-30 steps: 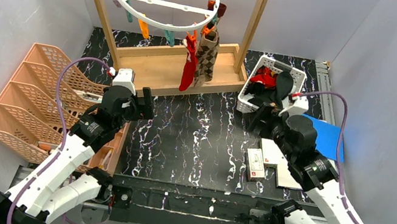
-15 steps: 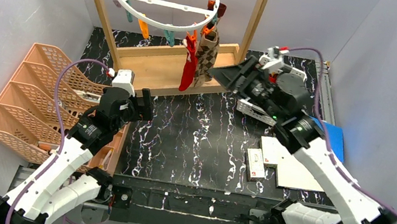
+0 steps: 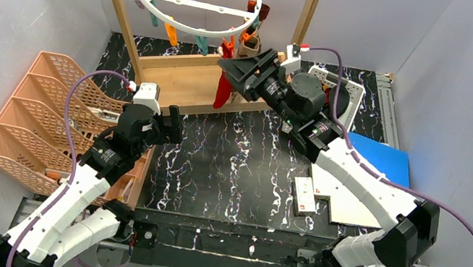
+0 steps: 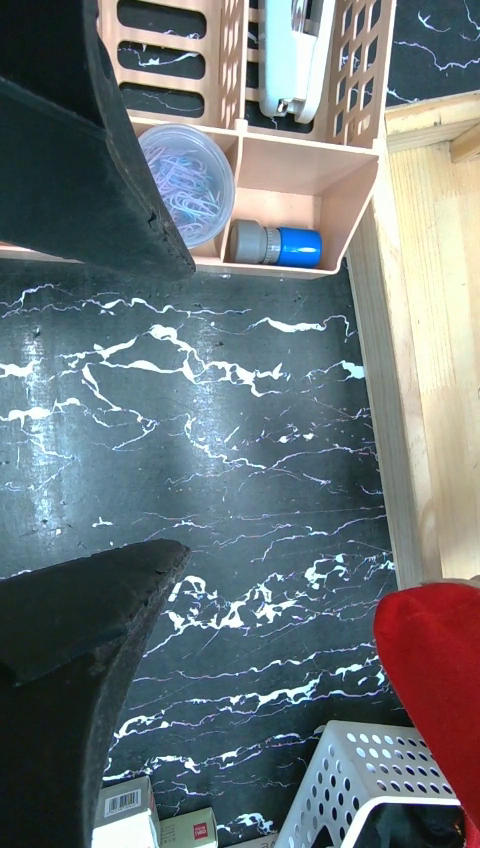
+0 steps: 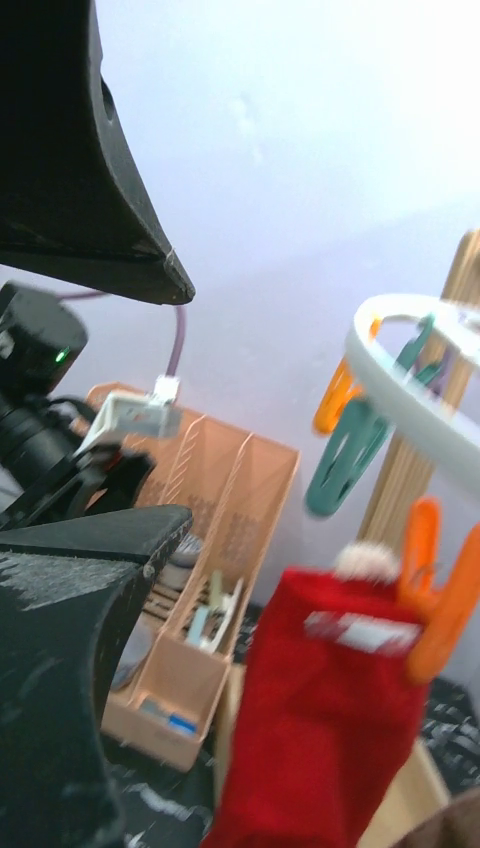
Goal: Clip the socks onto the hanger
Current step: Rotate the hanger at the clothesline.
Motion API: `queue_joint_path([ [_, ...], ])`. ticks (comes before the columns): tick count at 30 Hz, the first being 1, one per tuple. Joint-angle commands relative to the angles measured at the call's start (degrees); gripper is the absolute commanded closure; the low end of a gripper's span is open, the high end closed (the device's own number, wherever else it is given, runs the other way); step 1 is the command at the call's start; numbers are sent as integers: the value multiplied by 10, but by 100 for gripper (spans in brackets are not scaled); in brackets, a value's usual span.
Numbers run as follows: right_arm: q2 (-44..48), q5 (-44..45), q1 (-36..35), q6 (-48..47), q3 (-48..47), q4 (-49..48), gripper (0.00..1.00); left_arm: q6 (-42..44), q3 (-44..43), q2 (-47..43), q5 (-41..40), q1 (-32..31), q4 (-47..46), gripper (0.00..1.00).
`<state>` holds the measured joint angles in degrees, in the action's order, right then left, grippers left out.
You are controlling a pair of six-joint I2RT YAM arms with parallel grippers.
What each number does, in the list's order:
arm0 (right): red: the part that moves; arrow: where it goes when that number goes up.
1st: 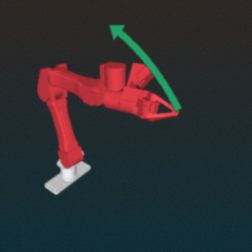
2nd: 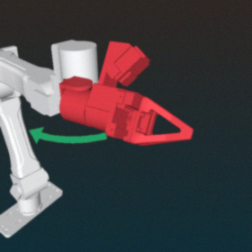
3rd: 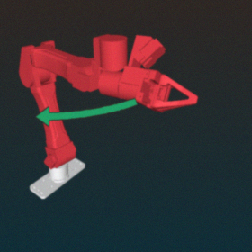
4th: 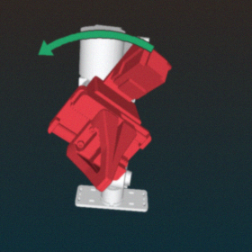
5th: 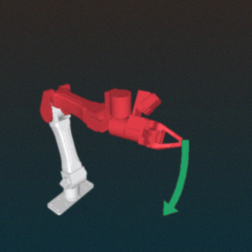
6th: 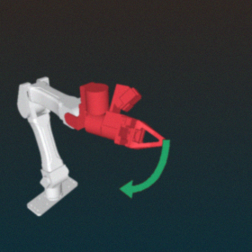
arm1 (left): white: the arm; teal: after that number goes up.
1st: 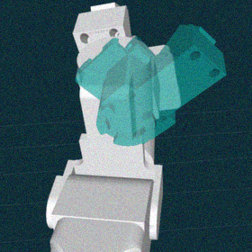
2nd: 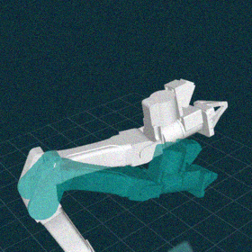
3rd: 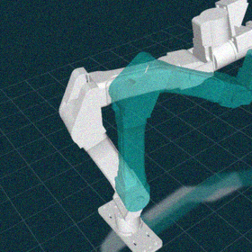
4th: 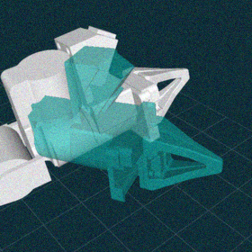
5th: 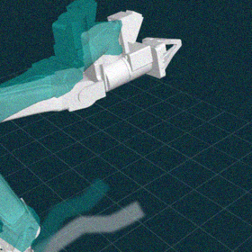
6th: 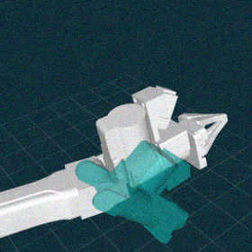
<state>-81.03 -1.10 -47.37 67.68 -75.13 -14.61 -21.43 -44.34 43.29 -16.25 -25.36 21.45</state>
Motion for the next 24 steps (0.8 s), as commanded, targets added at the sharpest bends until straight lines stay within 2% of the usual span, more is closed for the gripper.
queue_joint_path([
  [1, -21, 45, -3, 21, -73, -83, 20, 6, 5, -1, 0, -4, -2, 2],
  [12, -117, 49, 23, 50, -201, 2, 24, 10, 4, -3, -10, -11, 2, 2],
  [19, -141, 35, 26, 75, -220, 15, 25, 10, 4, -1, -9, -13, 1, 2],
  [24, -150, 38, 27, 76, -227, 5, 35, 10, 4, -1, -8, -16, 2, 2],
])
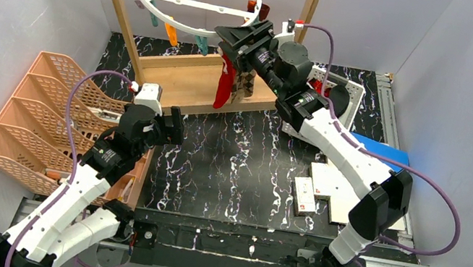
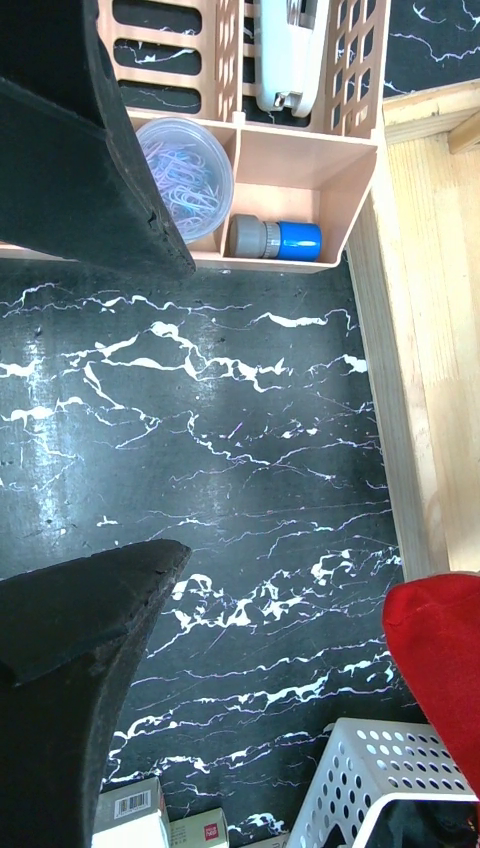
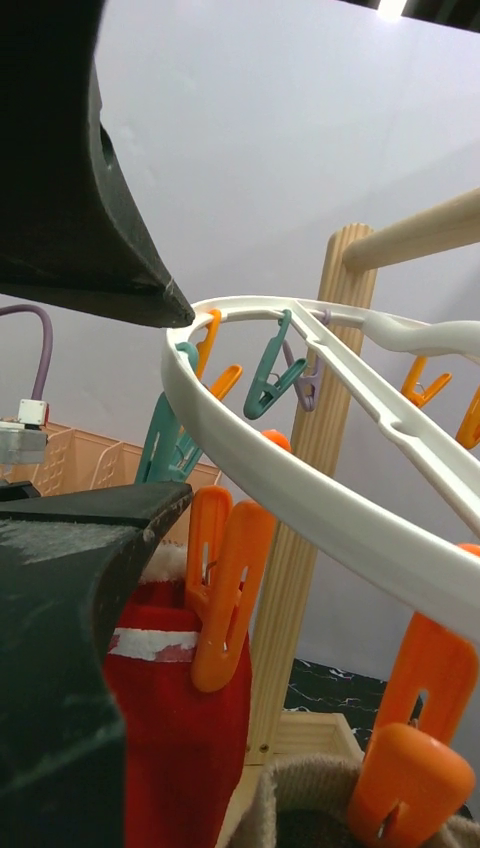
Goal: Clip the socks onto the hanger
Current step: Rotate the hanger at the clothesline.
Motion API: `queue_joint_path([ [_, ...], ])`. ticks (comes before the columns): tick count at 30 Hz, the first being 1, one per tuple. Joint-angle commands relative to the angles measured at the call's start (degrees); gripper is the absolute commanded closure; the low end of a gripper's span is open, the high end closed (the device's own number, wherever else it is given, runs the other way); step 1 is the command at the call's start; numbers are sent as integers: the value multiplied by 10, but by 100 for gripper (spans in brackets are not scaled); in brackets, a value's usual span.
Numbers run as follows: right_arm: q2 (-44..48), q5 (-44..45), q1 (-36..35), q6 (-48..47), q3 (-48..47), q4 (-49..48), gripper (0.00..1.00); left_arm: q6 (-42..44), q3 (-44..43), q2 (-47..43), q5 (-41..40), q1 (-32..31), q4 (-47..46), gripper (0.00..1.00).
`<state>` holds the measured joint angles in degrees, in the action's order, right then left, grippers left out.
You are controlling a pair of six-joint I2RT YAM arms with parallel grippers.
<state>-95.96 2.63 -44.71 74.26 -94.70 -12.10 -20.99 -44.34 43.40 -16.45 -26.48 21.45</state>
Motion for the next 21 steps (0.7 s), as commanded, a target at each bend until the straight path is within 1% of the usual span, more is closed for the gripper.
queue_joint_path([
  [1, -1, 2, 2, 10, -32, -20, 37, 7, 4, -2, -6, -6, 2, 2],
  [10, 3, -6, 28, 14, -32, -18, 51, 7, 4, 1, -7, -9, 1, 2],
  [14, 4, -23, 65, 15, -43, 1, 57, 8, 4, 3, -6, -9, 1, 2],
  [18, 1, -55, 93, 20, -52, 13, 60, 8, 4, 4, -8, -9, 1, 1],
  [21, 1, -74, 119, 20, -63, 23, 59, 8, 5, 5, -9, -9, 1, 2],
])
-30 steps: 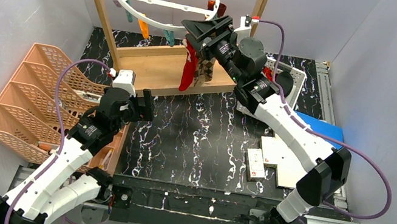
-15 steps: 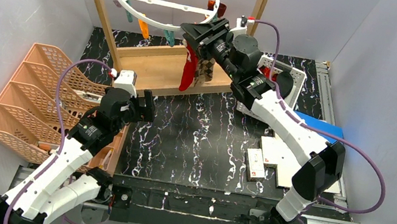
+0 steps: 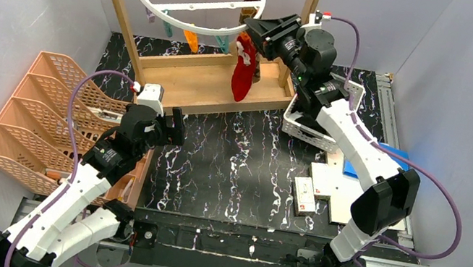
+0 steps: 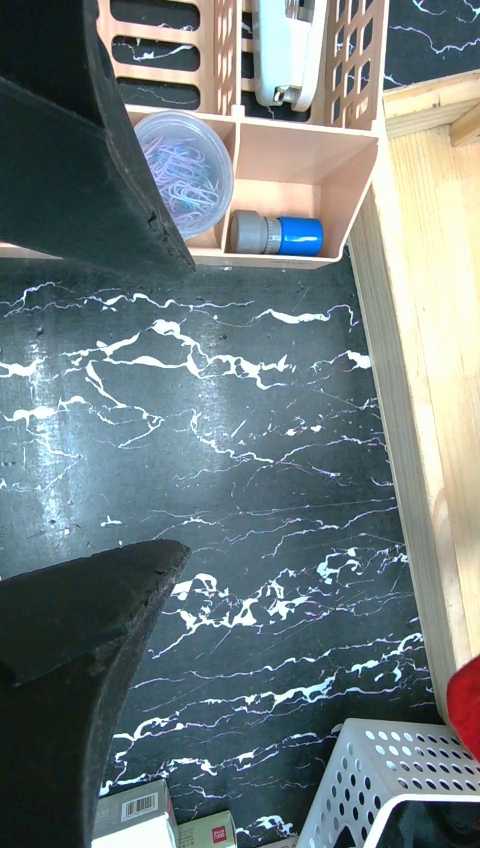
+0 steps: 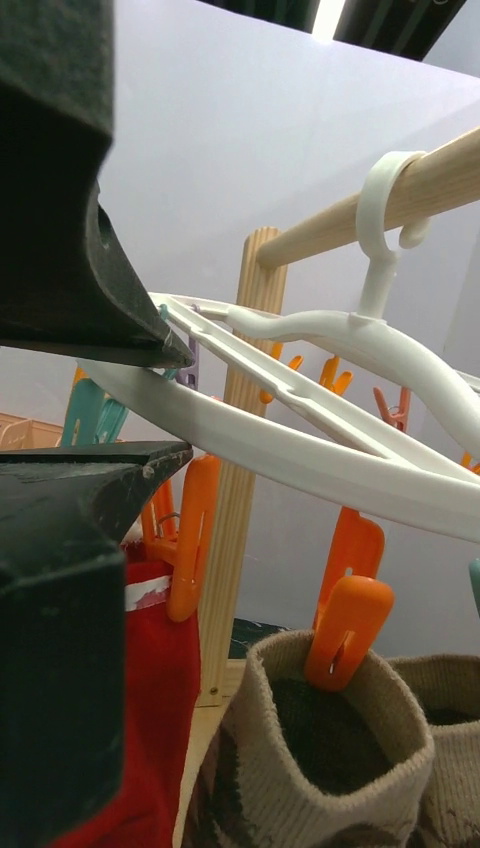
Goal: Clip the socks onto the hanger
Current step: Rotate the hanger at the clothesline.
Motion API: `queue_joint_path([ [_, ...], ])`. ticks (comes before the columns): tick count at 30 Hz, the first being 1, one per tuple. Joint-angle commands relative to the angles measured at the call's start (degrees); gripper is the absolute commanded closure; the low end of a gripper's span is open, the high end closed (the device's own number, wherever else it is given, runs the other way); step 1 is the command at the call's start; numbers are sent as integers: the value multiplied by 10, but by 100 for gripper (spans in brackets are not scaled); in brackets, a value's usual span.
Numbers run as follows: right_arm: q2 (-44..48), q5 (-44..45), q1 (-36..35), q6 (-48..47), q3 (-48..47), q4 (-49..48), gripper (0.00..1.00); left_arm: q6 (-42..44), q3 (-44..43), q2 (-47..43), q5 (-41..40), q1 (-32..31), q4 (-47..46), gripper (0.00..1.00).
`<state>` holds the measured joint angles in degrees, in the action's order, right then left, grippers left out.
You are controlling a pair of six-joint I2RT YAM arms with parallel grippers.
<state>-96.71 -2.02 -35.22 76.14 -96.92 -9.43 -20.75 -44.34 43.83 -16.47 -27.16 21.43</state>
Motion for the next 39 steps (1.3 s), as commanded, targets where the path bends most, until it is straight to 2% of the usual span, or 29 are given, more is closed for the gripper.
queue_joint_path([
  [1, 8, -32, 30, 2, -45, -1, 59, 6, 5, 1, -9, -3, 1, 2],
  [17, -20, -73, 55, -10, -94, 49, 55, 5, 7, 0, -9, -3, 1, 2],
  [28, -21, -91, 74, -10, -102, 75, 35, 5, 7, -2, -7, -3, 1, 2],
  [33, 34, -90, 74, -9, -52, 77, 24, 5, 7, -1, -5, -3, 0, 2],
  [39, 128, -71, 35, 15, 51, 29, 23, 5, 7, 4, 1, -3, -4, 2],
])
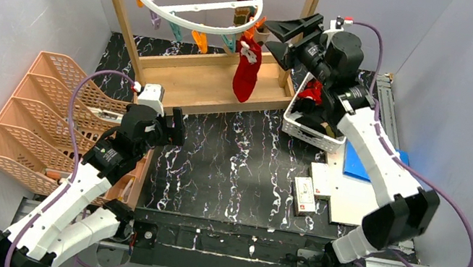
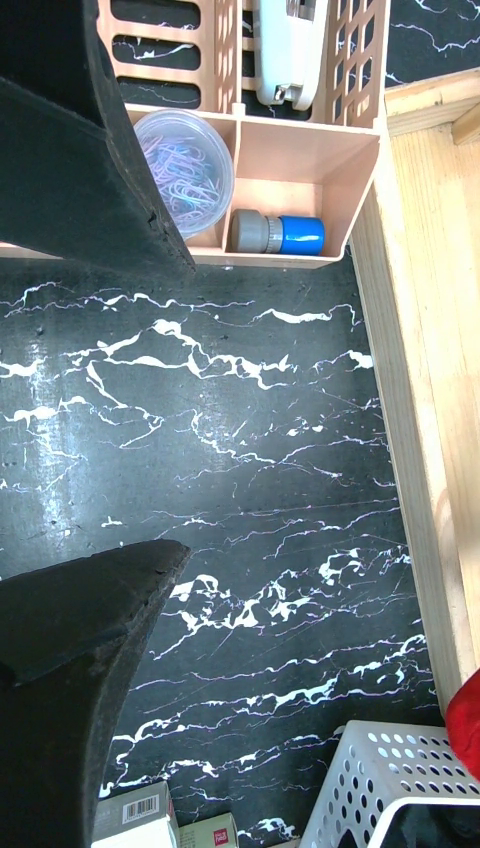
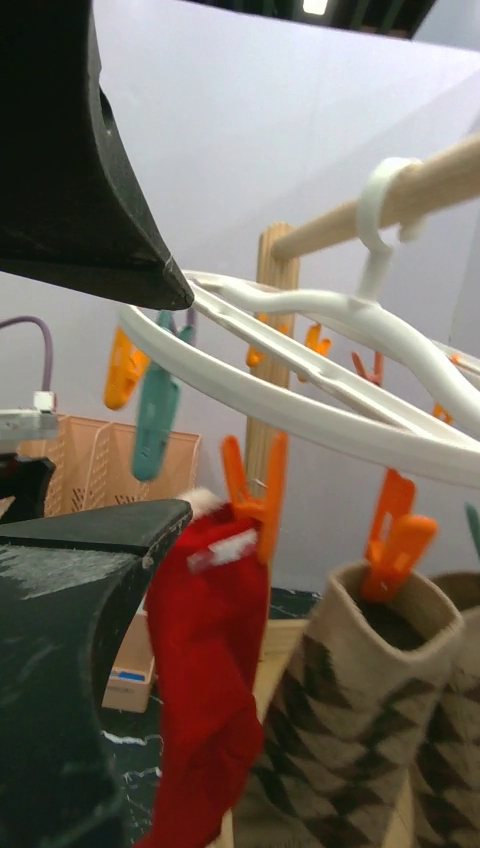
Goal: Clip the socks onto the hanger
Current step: Rotate the hanger at the clothesline.
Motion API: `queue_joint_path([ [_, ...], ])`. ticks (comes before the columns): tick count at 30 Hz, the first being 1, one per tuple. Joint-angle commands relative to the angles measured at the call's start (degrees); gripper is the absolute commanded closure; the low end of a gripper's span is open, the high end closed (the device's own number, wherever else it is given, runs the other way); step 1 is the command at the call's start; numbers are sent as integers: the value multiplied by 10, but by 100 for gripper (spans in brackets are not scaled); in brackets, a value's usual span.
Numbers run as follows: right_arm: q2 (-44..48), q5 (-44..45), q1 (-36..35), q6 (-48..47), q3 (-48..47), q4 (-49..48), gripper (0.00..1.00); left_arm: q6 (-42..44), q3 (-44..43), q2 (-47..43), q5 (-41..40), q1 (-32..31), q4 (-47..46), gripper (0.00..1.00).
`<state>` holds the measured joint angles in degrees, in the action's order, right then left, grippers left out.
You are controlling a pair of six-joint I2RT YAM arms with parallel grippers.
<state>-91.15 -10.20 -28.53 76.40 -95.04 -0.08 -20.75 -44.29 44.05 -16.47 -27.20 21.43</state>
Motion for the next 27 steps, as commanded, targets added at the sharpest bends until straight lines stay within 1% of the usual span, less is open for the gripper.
queue_joint_path([
  [1, 81, 15, -44, 18, 41, -72, 22, 5, 8, 3, 2, -2, -5, 2],
  [5, 91, 48, -101, 19, 47, -101, 22, 6, 7, 7, 3, -2, -6, 2],
  [10, 52, 76, -162, 17, 3, -110, 21, 6, 8, 8, 3, -2, -6, 2],
  [16, 4, 87, -185, 18, -54, -88, 16, 7, 8, 10, 6, -3, -5, 2],
  [17, -15, 98, -184, 13, -75, -80, 16, 7, 8, 12, 10, -3, -6, 2],
  [21, -48, 99, -185, 11, -109, -66, 21, 8, 8, 12, 11, -4, -6, 2],
  [23, -58, 120, -184, 8, -120, -66, 23, 8, 8, 11, 10, -5, -5, 1],
  [27, -82, 128, -180, 6, -154, -47, 29, 8, 8, 11, 9, -7, -5, 2],
])
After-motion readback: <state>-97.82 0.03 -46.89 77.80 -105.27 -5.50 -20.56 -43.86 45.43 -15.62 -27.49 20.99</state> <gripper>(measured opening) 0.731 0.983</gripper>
